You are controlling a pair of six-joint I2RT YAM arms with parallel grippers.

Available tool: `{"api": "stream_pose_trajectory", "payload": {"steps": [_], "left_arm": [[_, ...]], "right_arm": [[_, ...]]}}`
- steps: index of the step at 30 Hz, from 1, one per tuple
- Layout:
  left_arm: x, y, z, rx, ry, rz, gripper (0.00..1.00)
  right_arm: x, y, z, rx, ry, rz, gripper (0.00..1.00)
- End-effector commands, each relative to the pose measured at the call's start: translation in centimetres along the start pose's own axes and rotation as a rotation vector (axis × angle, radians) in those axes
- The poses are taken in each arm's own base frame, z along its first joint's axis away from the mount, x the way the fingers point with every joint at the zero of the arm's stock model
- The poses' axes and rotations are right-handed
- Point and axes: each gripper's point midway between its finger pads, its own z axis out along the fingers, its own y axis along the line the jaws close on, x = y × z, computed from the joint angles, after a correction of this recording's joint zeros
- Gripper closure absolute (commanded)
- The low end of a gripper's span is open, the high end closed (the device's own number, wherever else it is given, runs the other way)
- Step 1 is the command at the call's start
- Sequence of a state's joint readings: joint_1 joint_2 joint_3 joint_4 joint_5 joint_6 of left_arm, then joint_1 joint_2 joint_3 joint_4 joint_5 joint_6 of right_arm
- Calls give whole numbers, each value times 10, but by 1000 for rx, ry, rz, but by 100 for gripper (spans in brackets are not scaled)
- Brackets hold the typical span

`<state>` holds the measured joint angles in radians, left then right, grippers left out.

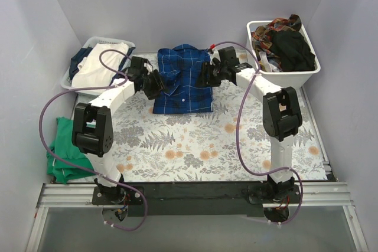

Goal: Fold and stack the long sleeve shirts
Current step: Fold the shirt

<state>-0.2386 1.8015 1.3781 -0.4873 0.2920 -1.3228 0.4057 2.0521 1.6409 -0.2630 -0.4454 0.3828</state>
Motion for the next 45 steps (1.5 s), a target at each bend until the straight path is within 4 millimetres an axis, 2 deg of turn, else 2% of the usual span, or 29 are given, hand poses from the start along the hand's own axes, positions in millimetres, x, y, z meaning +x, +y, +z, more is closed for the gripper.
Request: {"api": "stream_pose_trajectory", "payload": {"steps": [1, 2, 6, 9, 11, 13, 14, 16, 17, 18, 23, 24, 25, 27, 29, 31, 34, 37, 40, 41, 43, 44, 45], "left_arm": [[42, -19, -18, 52, 54, 96, 61], [46, -23, -17, 62, 51, 109, 66], [45, -21, -4, 40, 45, 106, 70], [39, -17, 14, 14, 48, 101, 70], [27, -8, 35, -42, 22, 106, 70], [13, -7, 47, -71, -4, 116, 70], [3, -7, 61, -90, -16, 124, 70], [-6, -7, 72, -108, -27, 127, 70], [-23, -14, 73, -113, -71, 143, 70], [-25, -8, 84, -137, -71, 141, 70], [-68, -11, 99, -200, -198, 175, 67], [-87, -19, 95, -207, -258, 179, 67], [-91, -18, 100, -218, -271, 178, 67], [-106, -24, 97, -220, -329, 169, 66], [-122, -38, 88, -189, -391, 163, 63], [-134, -44, 78, -186, -452, 147, 59], [-142, -42, 69, -209, -503, 131, 53], [-141, -39, 61, -223, -515, 124, 49], [-140, -46, 42, -199, -523, 117, 43], [-138, -50, 32, -185, -525, 114, 42], [-135, -52, 23, -174, -521, 116, 38], [-127, -51, 21, -164, -498, 119, 36], [-128, -58, 9, -138, -504, 122, 35]], "right_arm": [[14, -23, 2, 128, 73, -38, 46], [16, -24, 3, 134, 77, -35, 49], [24, -29, 9, 151, 99, -28, 52], [26, -29, 10, 154, 104, -22, 52], [26, -29, 9, 156, 102, -21, 52], [24, -28, 7, 157, 97, -21, 52], [22, -26, 6, 156, 92, -23, 52], [20, -25, 6, 156, 87, -23, 53], [19, -24, 5, 153, 85, -24, 53], [19, -23, 4, 154, 84, -26, 52], [17, -22, 3, 151, 78, -22, 52], [17, -21, 3, 147, 80, -23, 52], [18, -21, 3, 147, 81, -21, 52], [18, -21, 2, 150, 80, -19, 52], [18, -20, 2, 146, 81, -16, 52], [20, -21, 3, 148, 85, -13, 52], [20, -24, 3, 158, 86, -11, 52], [22, -32, 2, 194, 92, -24, 52], [31, -44, 1, 233, 129, -49, 52], [40, -49, 3, 240, 154, -49, 52], [54, -56, 2, 262, 191, -56, 52], [70, -62, 1, 279, 224, -58, 52], [78, -64, 1, 291, 242, -60, 52]]}}
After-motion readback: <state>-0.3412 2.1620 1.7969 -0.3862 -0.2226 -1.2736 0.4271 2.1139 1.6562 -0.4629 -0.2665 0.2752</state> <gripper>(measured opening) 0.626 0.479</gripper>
